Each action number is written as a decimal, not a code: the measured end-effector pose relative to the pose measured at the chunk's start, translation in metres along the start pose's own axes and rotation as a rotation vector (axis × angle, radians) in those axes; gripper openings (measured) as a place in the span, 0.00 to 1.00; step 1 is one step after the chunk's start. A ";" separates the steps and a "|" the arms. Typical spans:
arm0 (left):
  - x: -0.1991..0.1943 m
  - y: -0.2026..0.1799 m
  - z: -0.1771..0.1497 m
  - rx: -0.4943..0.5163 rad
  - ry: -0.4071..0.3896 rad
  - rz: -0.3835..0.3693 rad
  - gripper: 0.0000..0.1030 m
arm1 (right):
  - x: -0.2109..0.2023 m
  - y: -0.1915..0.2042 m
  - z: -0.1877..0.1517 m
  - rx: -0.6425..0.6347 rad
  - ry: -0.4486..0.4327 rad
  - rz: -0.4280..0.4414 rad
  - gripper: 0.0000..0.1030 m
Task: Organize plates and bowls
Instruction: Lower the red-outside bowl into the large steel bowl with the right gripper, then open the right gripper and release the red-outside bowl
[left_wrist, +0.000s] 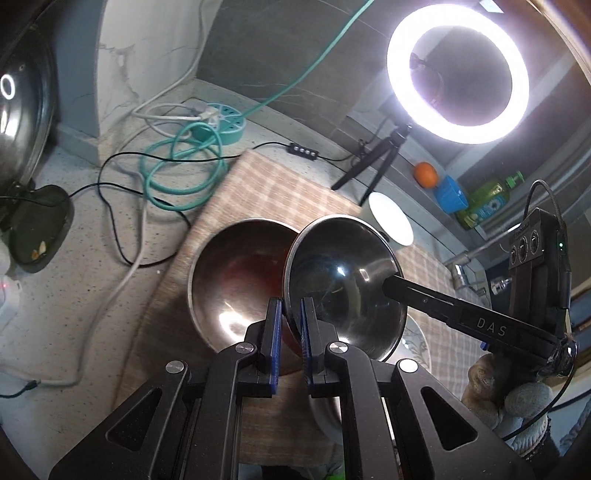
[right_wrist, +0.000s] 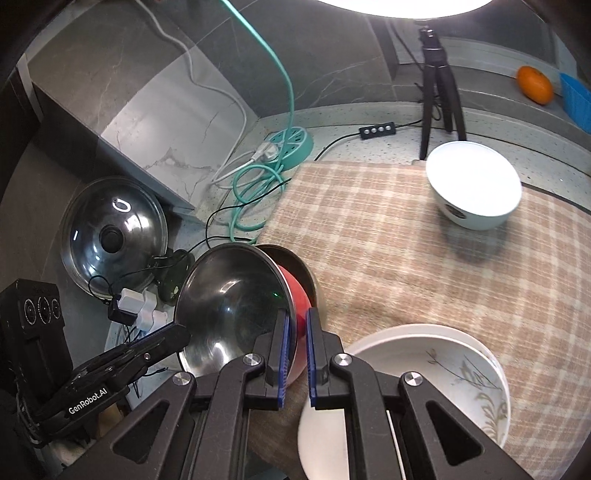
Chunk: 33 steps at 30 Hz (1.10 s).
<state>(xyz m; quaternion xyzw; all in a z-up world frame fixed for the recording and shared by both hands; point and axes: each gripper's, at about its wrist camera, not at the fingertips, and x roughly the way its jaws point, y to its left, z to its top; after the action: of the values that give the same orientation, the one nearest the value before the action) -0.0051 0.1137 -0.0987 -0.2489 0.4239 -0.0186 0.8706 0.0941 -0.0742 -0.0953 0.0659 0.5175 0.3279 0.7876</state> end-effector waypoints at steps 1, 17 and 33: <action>0.001 0.005 0.001 -0.008 0.001 0.004 0.08 | 0.006 0.003 0.001 -0.007 0.007 -0.002 0.08; 0.031 0.041 0.002 -0.062 0.074 0.050 0.08 | 0.058 0.015 0.006 -0.056 0.078 -0.065 0.08; 0.045 0.042 0.006 -0.045 0.097 0.099 0.08 | 0.081 0.020 0.007 -0.123 0.111 -0.134 0.08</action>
<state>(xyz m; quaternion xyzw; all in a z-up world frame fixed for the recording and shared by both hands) 0.0209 0.1426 -0.1471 -0.2462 0.4775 0.0219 0.8431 0.1112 -0.0099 -0.1459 -0.0357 0.5424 0.3086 0.7806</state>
